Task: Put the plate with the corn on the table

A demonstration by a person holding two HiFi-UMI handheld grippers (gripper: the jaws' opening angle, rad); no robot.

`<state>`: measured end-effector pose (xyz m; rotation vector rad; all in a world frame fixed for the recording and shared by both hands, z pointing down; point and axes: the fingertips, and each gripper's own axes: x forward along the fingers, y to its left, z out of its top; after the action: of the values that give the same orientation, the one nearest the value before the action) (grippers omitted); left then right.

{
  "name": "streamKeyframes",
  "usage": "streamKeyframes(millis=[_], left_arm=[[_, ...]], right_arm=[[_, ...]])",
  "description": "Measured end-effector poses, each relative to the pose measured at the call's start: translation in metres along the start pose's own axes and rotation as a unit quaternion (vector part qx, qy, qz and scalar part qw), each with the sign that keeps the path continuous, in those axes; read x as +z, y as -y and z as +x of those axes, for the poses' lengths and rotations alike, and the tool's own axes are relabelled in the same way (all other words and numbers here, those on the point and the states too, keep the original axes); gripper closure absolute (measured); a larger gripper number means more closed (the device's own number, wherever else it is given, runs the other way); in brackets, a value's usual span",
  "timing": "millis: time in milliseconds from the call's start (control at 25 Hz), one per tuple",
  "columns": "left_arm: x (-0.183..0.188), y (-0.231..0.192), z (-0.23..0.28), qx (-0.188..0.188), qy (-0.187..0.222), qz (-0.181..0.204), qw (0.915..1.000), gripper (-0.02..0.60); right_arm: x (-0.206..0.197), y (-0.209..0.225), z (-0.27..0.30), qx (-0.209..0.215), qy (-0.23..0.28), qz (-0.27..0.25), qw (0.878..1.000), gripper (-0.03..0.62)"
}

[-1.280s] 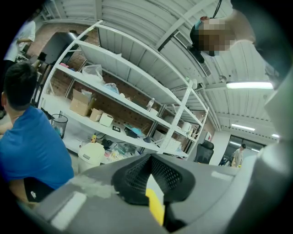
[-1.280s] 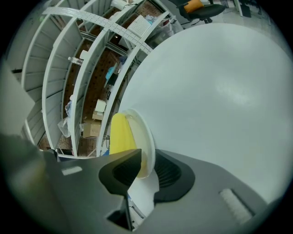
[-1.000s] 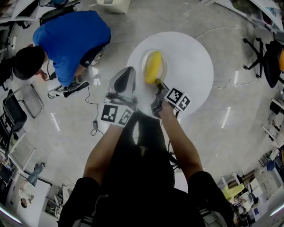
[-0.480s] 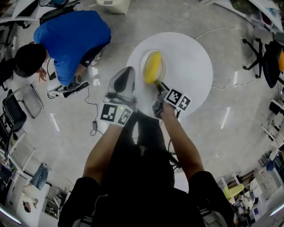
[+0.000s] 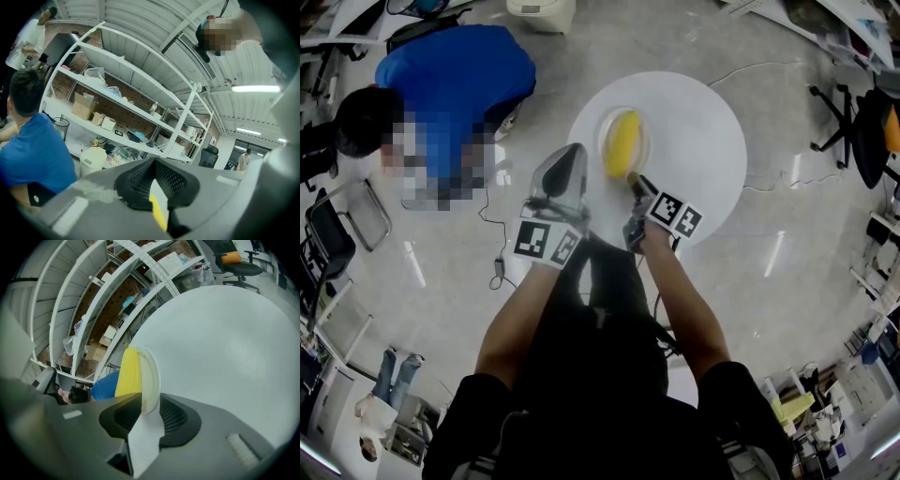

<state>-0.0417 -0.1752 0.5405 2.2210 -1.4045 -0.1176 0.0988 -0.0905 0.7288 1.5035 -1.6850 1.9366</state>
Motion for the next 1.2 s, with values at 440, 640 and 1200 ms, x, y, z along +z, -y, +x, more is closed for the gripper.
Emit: streamKeyframes(millis=[440, 640, 1200], left_arm=[[0.006, 0.013, -0.018, -0.003, -0.006, 0.019, 0.9998, 0.58], [0.008, 0.017, -0.028, -0.006, -0.007, 0.019, 0.9998, 0.58], [0.021, 0.033, -0.056, -0.019, -0.007, 0.027, 0.9994, 0.58]], right_arm=[[-0.006, -0.017, -0.011, -0.001, 0.017, -0.046, 0.999, 0.505], [-0.014, -0.024, -0.017, 0.001, 0.018, -0.056, 0.998, 0.565], [-0.031, -0.049, -0.043, 0.009, 0.026, -0.081, 0.996, 0.583]])
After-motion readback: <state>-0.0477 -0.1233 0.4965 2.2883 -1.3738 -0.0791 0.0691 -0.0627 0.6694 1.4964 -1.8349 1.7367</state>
